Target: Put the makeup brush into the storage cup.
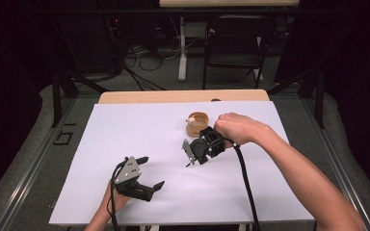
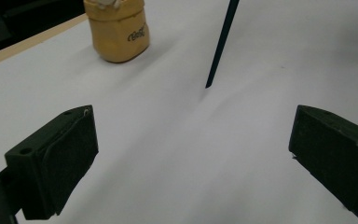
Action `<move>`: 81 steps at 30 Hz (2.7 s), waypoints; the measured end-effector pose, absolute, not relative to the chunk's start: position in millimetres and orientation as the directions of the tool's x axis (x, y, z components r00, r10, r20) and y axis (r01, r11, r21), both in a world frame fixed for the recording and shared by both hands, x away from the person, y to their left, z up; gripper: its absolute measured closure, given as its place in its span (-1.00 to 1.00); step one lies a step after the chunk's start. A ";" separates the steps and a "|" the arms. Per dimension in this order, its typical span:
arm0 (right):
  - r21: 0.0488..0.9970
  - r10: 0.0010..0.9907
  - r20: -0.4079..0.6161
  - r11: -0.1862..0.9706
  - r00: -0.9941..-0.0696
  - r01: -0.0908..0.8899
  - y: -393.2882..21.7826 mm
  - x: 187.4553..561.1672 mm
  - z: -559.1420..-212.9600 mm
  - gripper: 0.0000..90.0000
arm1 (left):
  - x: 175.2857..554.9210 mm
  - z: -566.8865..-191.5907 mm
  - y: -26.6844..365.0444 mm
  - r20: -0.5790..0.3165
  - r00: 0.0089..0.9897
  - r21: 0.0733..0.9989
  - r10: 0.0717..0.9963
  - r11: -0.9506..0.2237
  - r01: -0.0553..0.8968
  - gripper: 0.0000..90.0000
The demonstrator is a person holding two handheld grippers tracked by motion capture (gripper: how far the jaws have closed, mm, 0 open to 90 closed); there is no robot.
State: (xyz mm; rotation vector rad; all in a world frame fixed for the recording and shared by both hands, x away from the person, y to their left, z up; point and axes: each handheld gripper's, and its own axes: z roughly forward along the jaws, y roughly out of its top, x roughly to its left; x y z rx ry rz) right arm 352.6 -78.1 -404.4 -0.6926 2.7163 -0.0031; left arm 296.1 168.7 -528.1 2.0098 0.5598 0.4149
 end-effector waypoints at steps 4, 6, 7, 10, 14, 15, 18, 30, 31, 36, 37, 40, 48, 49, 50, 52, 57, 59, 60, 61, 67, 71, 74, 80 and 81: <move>-0.087 -0.474 -0.322 0.877 -0.819 -0.473 -75.4 351.6 -405.1 0.87 | 306.2 -526.5 151.8 0.067 0.858 0.868 0.509 -0.454 0.202 -0.95; -0.084 -0.472 -0.324 0.878 -0.820 -0.472 -74.9 351.4 -405.1 0.87 | 310.9 -525.8 144.3 0.073 0.867 0.865 0.492 -0.465 0.191 -0.93; -0.082 -0.470 -0.324 0.879 -0.821 -0.470 -74.7 351.4 -405.3 0.87 | 312.9 -525.9 140.4 0.074 0.870 0.865 0.487 -0.466 0.187 -0.91; -0.074 -0.470 -0.325 0.877 -0.820 -0.474 -74.3 350.9 -405.6 0.87 | 318.7 -525.9 131.0 0.076 0.882 0.858 0.466 -0.482 0.181 -0.88; -0.081 -0.476 -0.332 0.875 -0.815 -0.478 -73.4 349.0 -403.5 0.87 | 322.7 -526.1 122.9 0.079 0.886 0.855 0.457 -0.489 0.176 -0.84; -0.082 -0.478 -0.331 0.874 -0.814 -0.479 -73.3 348.9 -403.0 0.87 | 324.3 -525.6 118.3 0.083 0.888 0.852 0.453 -0.494 0.173 -0.83; -0.079 -0.476 -0.332 0.874 -0.814 -0.479 -73.3 348.4 -402.9 0.87 | 327.4 -524.1 111.8 0.086 0.892 0.852 0.444 -0.497 0.166 -0.80; -0.076 -0.483 -0.332 0.870 -0.810 -0.488 -70.7 346.4 -403.9 0.87 | 341.0 -523.6 88.1 0.067 0.910 0.842 0.409 -0.512 0.169 -0.13; -0.079 -0.489 -0.333 0.867 -0.806 -0.493 -70.0 346.0 -403.7 0.87 | 342.6 -524.1 84.3 0.061 0.916 0.843 0.397 -0.512 0.166 -0.04; -0.075 -0.491 -0.335 0.865 -0.805 -0.496 -69.1 344.8 -403.9 0.87 | 346.1 -524.0 79.6 0.046 0.923 0.854 0.381 -0.495 0.161 0.25; -0.072 -0.490 -0.335 0.865 -0.805 -0.497 -68.7 344.4 -404.4 0.86 | 347.1 -523.7 78.0 0.040 0.925 0.859 0.378 -0.486 0.161 0.33; -0.066 -0.489 -0.332 0.865 -0.806 -0.498 -68.3 344.0 -406.0 0.86 | 348.0 -523.6 77.4 0.038 0.932 0.864 0.361 -0.481 0.151 0.49; -0.066 -0.491 -0.336 0.864 -0.804 -0.500 -68.6 344.5 -408.5 0.86 | 350.0 -527.8 76.4 0.026 0.945 0.878 0.326 -0.460 0.134 0.79; -0.066 -0.491 -0.336 0.864 -0.804 -0.500 -68.6 344.5 -408.5 0.86 | 350.0 -527.8 76.4 0.026 0.945 0.878 0.326 -0.460 0.134 0.81; -0.066 -0.488 -0.338 0.865 -0.805 -0.497 -69.4 346.1 -408.5 0.86 | 349.8 -528.1 75.6 0.033 0.947 0.877 0.319 -0.464 0.126 0.83; -0.061 -0.478 -0.340 0.871 -0.810 -0.488 -70.3 347.2 -409.1 0.85 | 348.2 -528.5 73.5 0.036 0.947 0.874 0.320 -0.470 0.125 0.85; -0.002 -0.415 -0.377 0.895 -0.828 -0.447 -72.5 348.9 -410.1 0.20 | 349.2 -527.7 77.1 0.028 0.947 0.877 0.321 -0.463 0.131 0.86; 0.059 -0.357 -0.379 0.912 -0.854 -0.407 -76.8 352.0 -408.9 -0.01 | 349.1 -527.2 79.2 0.028 0.945 0.875 0.326 -0.465 0.134 0.86; 0.059 -0.357 -0.379 0.912 -0.854 -0.407 -76.8 352.0 -408.9 -0.01 | 349.1 -527.2 79.2 0.028 0.945 0.875 0.326 -0.465 0.134 0.86; 0.134 -0.285 -0.384 0.924 -0.878 -0.358 -82.8 355.2 -406.7 -0.28 | 349.1 -527.2 81.0 0.026 0.944 0.874 0.330 -0.466 0.139 0.86; 0.324 -0.145 -0.385 0.903 -0.911 -0.281 -108.2 361.9 -404.1 -0.63 | 349.6 -527.7 86.2 0.022 0.941 0.870 0.338 -0.471 0.149 0.86; 0.392 -0.076 -0.365 0.891 -0.928 -0.227 -125.1 366.6 -410.3 -0.68 | 349.4 -527.5 87.7 0.021 0.940 0.868 0.339 -0.473 0.152 0.86; 0.425 -0.039 -0.347 0.884 -0.937 -0.194 -132.5 367.6 -414.8 -0.69 | 349.7 -527.3 89.0 0.023 0.939 0.867 0.344 -0.474 0.152 0.86; 0.532 0.060 -0.294 0.840 -0.954 -0.111 -154.7 367.1 -428.4 -0.76 | 350.2 -526.3 93.8 0.019 0.933 0.872 0.358 -0.463 0.160 0.86; 0.549 0.068 -0.287 0.829 -0.955 -0.106 -158.3 366.5 -431.5 -0.76 | 350.9 -525.7 96.3 0.018 0.931 0.873 0.365 -0.459 0.163 0.86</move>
